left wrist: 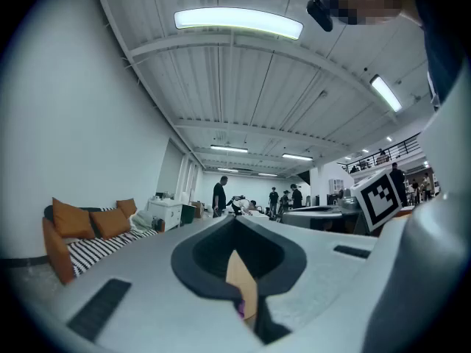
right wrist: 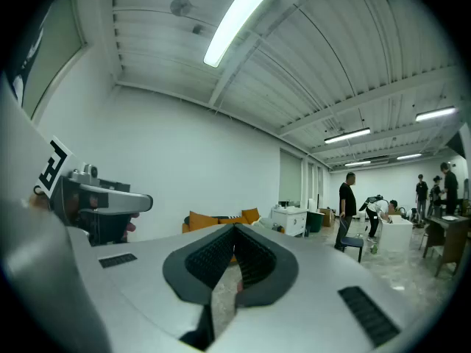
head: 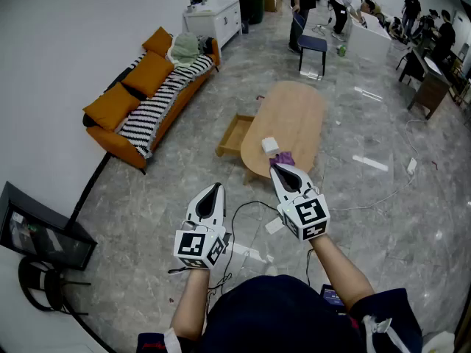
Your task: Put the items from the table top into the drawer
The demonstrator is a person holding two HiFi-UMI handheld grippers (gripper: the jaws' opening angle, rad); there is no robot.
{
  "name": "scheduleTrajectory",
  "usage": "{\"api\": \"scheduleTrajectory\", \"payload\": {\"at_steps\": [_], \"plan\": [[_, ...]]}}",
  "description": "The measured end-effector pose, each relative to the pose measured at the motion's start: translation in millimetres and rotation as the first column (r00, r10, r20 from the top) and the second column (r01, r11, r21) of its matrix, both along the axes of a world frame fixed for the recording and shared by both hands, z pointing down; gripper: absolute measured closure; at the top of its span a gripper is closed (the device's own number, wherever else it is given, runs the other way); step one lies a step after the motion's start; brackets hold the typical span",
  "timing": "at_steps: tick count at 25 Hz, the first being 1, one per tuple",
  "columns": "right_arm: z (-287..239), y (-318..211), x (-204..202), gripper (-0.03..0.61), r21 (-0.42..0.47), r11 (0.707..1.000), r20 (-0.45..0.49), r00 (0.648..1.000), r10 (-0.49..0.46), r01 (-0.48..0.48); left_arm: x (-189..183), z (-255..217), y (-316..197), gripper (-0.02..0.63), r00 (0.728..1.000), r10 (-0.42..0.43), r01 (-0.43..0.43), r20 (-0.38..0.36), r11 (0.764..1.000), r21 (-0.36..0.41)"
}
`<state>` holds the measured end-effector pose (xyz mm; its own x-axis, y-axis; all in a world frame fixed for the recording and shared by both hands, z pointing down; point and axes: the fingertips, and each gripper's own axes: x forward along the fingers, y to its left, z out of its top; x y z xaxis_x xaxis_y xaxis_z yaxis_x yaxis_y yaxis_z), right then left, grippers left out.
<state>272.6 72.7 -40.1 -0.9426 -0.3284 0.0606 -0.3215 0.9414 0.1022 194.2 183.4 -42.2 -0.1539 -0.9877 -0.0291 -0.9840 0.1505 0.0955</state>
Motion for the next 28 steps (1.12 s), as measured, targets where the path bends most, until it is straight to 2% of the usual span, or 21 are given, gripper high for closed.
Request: {"api": "scheduleTrajectory", "payload": {"at_steps": [15,18,22,28], "plan": [[10,-22,0,0.559,-0.038,0.999,0.007,0.999,-0.035,0.035,0,6,-23,0.609,0.999,-0.033,0.033,-0.013,0.999,-0.007],[13,-28,5,0.558,-0.035,0.998,0.0,0.999,-0.045,0.045,3,8,-30,0.609,0.998,-0.047,0.047,-0.037,0.999,0.0],[19,-41,11,0.558,-0.043,0.998,-0.009,0.999,-0.045,0.045,11,7,-38,0.609,0.993,-0.043,0.047,-0.106,0.999,0.028],[22,-51,7,0.558,-0.043,0.998,-0.009,0.999,-0.045,0.045,7,0,-45,0.609,0.994,-0.038,0.042,-0.102,0.998,0.038]]}}
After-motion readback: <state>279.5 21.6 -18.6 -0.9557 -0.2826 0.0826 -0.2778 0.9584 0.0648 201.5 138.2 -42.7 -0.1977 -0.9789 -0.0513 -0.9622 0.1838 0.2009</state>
